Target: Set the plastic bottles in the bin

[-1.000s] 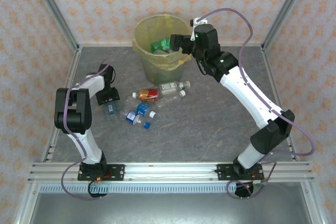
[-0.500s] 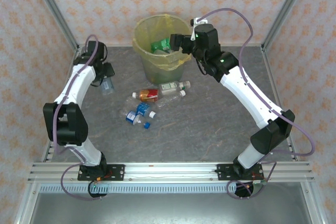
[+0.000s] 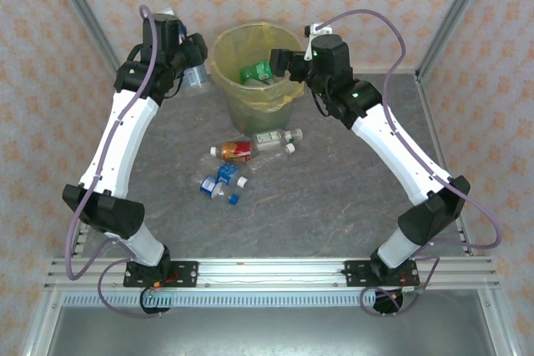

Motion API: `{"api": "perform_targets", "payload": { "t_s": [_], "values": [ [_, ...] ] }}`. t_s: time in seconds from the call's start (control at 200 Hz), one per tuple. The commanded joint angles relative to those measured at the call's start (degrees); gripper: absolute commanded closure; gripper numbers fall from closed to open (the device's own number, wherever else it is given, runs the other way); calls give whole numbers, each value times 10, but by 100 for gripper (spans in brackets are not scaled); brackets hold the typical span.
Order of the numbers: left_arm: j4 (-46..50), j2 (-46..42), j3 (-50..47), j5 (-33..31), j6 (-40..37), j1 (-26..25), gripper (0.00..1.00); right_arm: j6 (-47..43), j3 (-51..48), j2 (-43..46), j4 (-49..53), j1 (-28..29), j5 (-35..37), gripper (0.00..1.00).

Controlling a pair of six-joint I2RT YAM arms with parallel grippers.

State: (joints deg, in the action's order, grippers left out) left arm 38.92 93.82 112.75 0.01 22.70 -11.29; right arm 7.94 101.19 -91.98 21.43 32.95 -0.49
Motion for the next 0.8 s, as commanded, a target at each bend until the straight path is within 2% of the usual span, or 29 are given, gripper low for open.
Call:
{"api": "perform_targets", "payload": {
  "t_s": [0.0,0.21,0.44,0.796],
  "values": [
    [-69,5,46,22,12,-7,45,8,24,7,0,-3,-5,0],
    [-159,41,66,59,1,-35,45,10,24,6,-1,-2,-6,0],
    [-243,87,70,41,-6,-58,45,13,32,5,1,-2,-4,0],
    [-301,177,90,-33,-106,-93,44,15,32,8,5,-2,6,0]
  ]
}}
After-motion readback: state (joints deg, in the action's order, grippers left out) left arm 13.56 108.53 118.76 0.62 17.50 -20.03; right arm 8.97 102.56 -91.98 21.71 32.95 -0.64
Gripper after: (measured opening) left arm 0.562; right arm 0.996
